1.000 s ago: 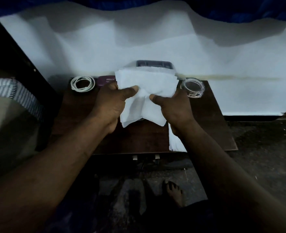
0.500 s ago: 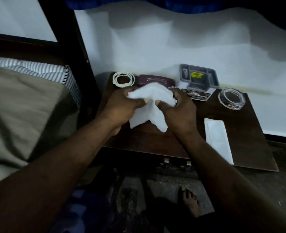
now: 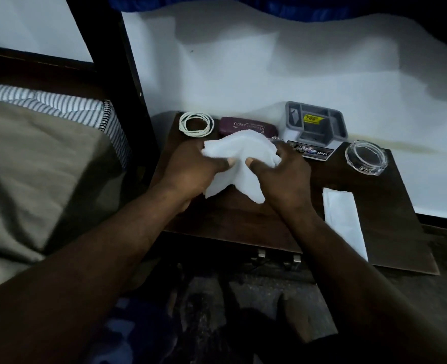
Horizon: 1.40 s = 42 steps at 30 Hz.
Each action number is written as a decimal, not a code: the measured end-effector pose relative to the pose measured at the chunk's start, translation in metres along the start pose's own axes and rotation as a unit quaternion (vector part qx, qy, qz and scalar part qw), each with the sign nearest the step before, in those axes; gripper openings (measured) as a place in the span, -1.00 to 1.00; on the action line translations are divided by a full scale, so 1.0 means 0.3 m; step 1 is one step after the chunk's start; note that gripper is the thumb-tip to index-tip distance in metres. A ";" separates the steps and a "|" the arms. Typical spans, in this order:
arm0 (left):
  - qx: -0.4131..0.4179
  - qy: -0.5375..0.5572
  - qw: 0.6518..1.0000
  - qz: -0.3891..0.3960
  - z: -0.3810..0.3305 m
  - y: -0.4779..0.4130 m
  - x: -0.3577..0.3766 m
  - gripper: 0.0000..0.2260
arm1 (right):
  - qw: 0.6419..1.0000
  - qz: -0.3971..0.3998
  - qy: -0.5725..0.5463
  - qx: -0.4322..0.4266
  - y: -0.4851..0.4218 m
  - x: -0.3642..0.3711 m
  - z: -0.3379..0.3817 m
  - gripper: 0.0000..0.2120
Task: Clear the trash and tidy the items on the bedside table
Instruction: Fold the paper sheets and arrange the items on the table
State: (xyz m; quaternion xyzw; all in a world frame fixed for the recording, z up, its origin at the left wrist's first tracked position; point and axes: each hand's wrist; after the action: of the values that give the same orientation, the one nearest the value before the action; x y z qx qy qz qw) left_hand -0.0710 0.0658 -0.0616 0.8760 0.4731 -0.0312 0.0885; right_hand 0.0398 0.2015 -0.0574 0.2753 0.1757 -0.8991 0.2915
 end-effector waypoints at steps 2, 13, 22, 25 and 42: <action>-0.023 0.004 1.000 0.000 0.019 0.004 0.004 -0.83 | 1.000 0.010 0.003 0.014 0.000 -0.002 -0.010 -0.67; 0.027 0.019 0.999 -0.011 0.026 0.009 0.022 -0.73 | 1.000 0.019 0.021 0.002 0.005 -0.020 0.000 -0.71; 0.021 -0.004 1.000 -0.023 0.014 -0.013 0.032 -0.77 | 0.999 0.013 0.031 -0.019 0.001 -0.028 0.001 -0.71; 0.010 0.005 1.000 -0.028 0.008 -0.012 0.034 -0.82 | 0.998 0.033 0.048 -0.026 0.008 -0.035 -0.007 -0.73; -0.096 0.212 0.958 0.167 -0.119 0.000 0.177 -0.70 | 0.910 0.038 -0.381 0.157 -0.071 -0.227 -0.060 -0.80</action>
State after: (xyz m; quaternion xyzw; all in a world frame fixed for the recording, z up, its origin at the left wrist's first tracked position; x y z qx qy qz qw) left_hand -0.0429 0.1161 -0.0340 0.9165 0.3283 0.2164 0.0739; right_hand 0.0800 0.2557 -0.0276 -0.0400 -0.1027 -0.9398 0.3233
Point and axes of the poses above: each hand's wrist, its own y-axis away from the middle knuckle, its own x-axis out of the palm, z = x × y
